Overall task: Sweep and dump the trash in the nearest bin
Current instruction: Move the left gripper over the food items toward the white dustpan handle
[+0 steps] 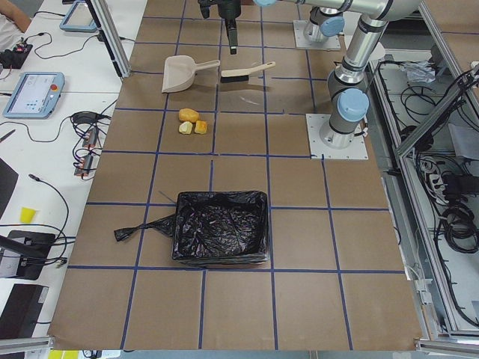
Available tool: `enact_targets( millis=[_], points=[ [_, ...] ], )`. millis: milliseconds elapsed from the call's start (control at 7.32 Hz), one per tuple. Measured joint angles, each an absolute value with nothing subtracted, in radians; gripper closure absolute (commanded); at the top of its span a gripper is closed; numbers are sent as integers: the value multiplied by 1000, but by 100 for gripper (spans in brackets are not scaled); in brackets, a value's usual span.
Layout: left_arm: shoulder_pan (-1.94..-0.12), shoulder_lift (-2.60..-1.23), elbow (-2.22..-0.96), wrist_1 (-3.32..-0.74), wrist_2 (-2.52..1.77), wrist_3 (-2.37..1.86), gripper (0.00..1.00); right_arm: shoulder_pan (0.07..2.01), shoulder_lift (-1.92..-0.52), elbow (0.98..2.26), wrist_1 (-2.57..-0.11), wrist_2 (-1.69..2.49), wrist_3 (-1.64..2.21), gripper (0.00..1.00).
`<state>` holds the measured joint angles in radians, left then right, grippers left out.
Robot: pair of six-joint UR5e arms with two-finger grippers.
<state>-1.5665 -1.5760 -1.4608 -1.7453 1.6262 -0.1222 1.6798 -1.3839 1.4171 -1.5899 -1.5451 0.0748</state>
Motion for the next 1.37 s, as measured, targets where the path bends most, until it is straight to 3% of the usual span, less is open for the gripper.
enact_targets(
  millis=[1366],
  points=[
    [-1620, -1643, -1519, -1600, 1566, -79, 0, 1673, -1386, 1416, -1590, -1546, 71, 0]
  ],
)
